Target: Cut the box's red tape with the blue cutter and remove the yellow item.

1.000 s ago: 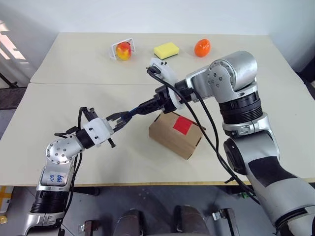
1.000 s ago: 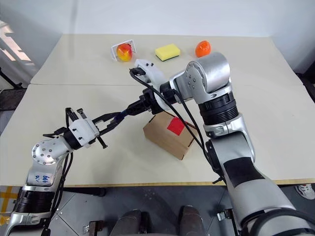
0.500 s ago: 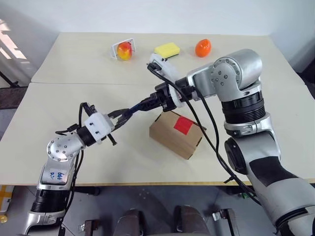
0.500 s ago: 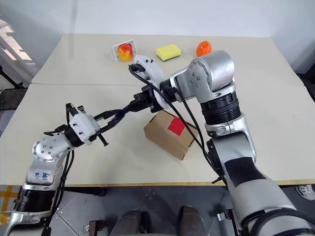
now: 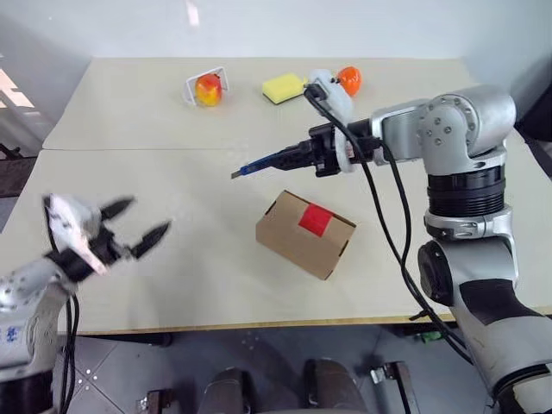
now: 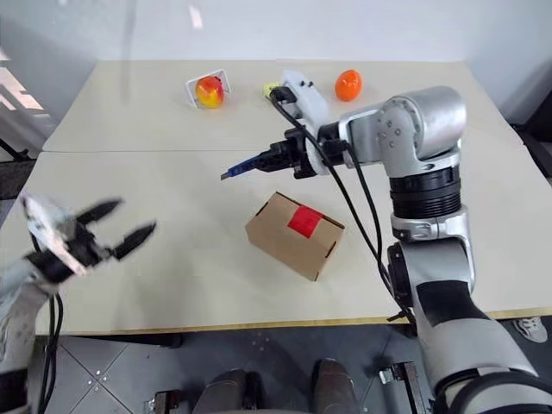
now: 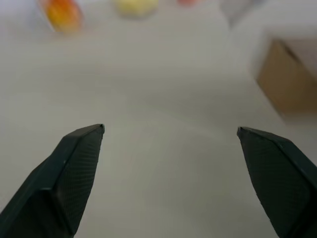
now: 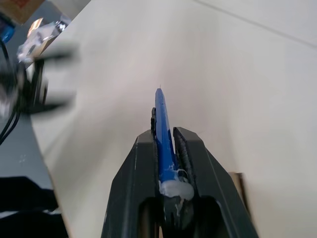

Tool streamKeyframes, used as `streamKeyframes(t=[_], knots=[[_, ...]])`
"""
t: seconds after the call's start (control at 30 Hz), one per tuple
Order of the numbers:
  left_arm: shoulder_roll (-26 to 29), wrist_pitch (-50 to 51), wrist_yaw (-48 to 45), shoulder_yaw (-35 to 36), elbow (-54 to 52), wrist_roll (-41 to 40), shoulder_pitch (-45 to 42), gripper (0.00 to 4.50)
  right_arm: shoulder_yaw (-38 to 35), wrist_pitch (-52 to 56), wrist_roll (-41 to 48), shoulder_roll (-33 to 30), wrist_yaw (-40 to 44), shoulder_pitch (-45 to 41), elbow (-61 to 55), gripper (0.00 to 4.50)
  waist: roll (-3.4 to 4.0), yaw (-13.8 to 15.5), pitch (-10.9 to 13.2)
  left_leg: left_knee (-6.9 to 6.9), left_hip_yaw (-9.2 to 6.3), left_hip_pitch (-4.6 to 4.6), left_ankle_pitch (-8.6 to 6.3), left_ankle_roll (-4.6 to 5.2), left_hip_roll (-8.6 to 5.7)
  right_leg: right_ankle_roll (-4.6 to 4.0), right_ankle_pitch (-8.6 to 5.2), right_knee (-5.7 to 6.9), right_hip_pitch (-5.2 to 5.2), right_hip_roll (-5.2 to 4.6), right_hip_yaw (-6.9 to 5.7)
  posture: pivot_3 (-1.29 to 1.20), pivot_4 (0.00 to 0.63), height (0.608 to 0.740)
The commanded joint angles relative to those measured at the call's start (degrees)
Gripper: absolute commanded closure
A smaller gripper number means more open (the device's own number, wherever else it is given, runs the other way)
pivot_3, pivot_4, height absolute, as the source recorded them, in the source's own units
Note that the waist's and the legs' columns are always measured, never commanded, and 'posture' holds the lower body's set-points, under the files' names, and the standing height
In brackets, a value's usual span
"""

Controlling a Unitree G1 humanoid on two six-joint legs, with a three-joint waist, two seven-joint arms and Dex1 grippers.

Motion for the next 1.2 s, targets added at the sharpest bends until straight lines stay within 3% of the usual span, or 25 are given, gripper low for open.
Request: streamKeyframes(t=[0.03,0.2,0.33,0.47,0.83,1.2], knots=[[-2.56,3.44,-0.41,-2.85,-10.66,-6.45,2.56,0.00,-3.57,0.25,1.48,-0.26,-1.22,0.00,-3.77,4.33,0.00,0.52,0.01,0.01,0.03,0.00,0.00,0.00,0.00,0.00,0.00,-0.04,0.00,0.00,0.04,0.00,0.150,0.740],[-9.61,5.77,6.97,-12.24,-17.44,-6.52,-5.40,0.00,-6.49,1.17,2.20,-2.90,-2.34,2.36,-7.16,4.33,-0.02,2.68,-0.01,0.19,-0.04,-0.08,0.10,0.05,-0.07,-0.01,0.00,-0.28,0.19,0.00,0.21,0.00,0.150,0.740],[-16.14,4.96,12.99,-19.34,-15.95,-2.23,-15.71,0.00,-8.34,1.86,2.87,-6.31,-2.47,4.08,-10.16,4.33,-0.07,3.07,-0.04,0.20,0.17,-0.08,0.13,0.10,-0.10,0.00,0.01,-0.42,0.18,0.02,0.40,0.00,0.150,0.740],[-17.67,6.42,12.10,-24.17,-11.99,-0.67,-24.46,0.88,-9.03,1.56,3.46,-11.56,-1.95,5.75,-13.49,4.33,-0.07,2.95,-0.04,0.18,0.16,-0.13,0.13,0.10,-0.14,0.00,0.01,-0.44,0.15,0.05,0.33,0.00,0.150,0.740],[-15.74,9.43,8.54,-36.15,4.21,10.28,-40.16,4.44,-7.39,-0.62,5.29,-21.56,0.15,11.47,-22.54,4.33,-0.08,3.22,-0.04,0.15,0.19,-0.12,0.14,0.10,-0.41,0.00,0.01,-0.47,0.10,0.06,0.33,0.00,0.150,0.740],[-15.07,14.94,3.03,-39.16,9.39,13.50,-48.28,4.50,-2.89,-2.78,7.16,-28.82,3.48,15.85,-29.87,4.33,-0.09,3.16,-0.03,0.14,0.11,-0.18,0.14,0.10,-0.44,0.01,0.01,-0.50,0.10,0.02,0.24,0.00,0.150,0.740]])
